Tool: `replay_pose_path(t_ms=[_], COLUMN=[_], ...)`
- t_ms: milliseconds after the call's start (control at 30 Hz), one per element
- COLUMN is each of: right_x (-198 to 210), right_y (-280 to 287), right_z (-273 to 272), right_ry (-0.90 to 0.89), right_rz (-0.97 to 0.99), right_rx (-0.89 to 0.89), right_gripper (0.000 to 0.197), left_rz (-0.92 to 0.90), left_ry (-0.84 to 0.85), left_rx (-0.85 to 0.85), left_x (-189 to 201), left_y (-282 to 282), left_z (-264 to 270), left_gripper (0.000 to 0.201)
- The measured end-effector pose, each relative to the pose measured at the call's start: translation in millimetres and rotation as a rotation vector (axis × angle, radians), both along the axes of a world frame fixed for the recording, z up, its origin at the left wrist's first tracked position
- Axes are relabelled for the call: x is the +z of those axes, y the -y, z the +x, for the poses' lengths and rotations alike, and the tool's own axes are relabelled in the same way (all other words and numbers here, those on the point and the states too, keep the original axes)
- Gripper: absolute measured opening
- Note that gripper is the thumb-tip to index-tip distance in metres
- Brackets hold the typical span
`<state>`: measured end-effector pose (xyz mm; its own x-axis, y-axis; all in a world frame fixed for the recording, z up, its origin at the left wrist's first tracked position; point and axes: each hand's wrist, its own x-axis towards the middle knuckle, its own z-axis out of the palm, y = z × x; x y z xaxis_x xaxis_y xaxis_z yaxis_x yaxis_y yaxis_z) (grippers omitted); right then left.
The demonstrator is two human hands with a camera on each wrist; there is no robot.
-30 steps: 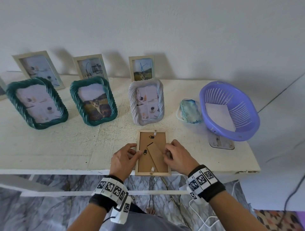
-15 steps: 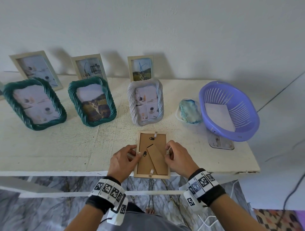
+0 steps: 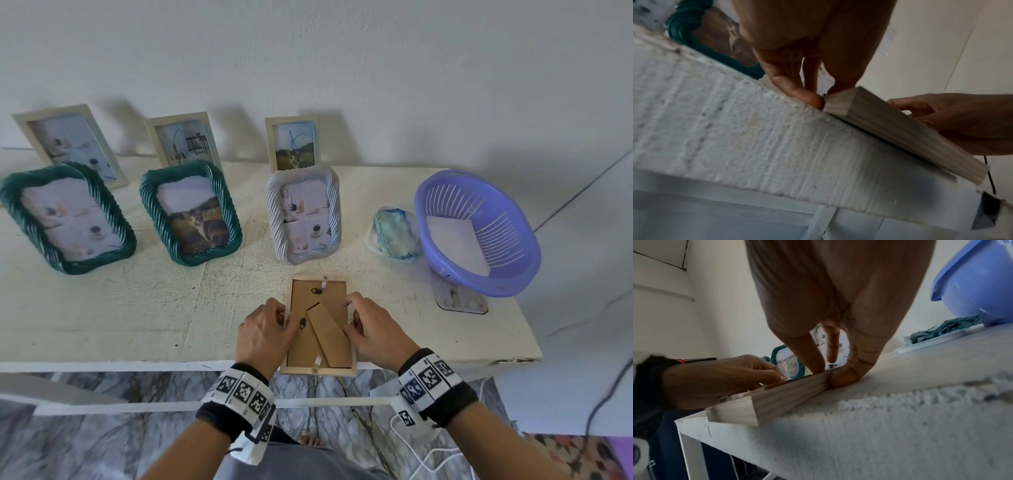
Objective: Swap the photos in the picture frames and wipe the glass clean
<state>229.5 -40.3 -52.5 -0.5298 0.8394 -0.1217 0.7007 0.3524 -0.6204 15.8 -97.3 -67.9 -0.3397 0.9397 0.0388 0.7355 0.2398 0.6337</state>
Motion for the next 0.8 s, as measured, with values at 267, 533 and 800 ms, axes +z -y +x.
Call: replay_pose_path(t_ms=[267,533,800], right_x=[22,22,28], right_y=[-26,-51,-64], right_z=[-21,-61,-59], right_ry=[0.189,0.372,0.331], right_rz=[0.186,0.201,0.181], right_rx=[-0.057,-0.116,-0.039], right_gripper=[0.037,0.046,0.019], left_rz=[-0.057,-0.015,0.013], left_ry=[0.115,0.277,0.298], left_rx=[0.002,-0.093,-0.113], left_x=[3,-1,-4], left_y=[-8,6,5], left_z=[-8,-23,-27], left_gripper=[0.018,0.023,0.022])
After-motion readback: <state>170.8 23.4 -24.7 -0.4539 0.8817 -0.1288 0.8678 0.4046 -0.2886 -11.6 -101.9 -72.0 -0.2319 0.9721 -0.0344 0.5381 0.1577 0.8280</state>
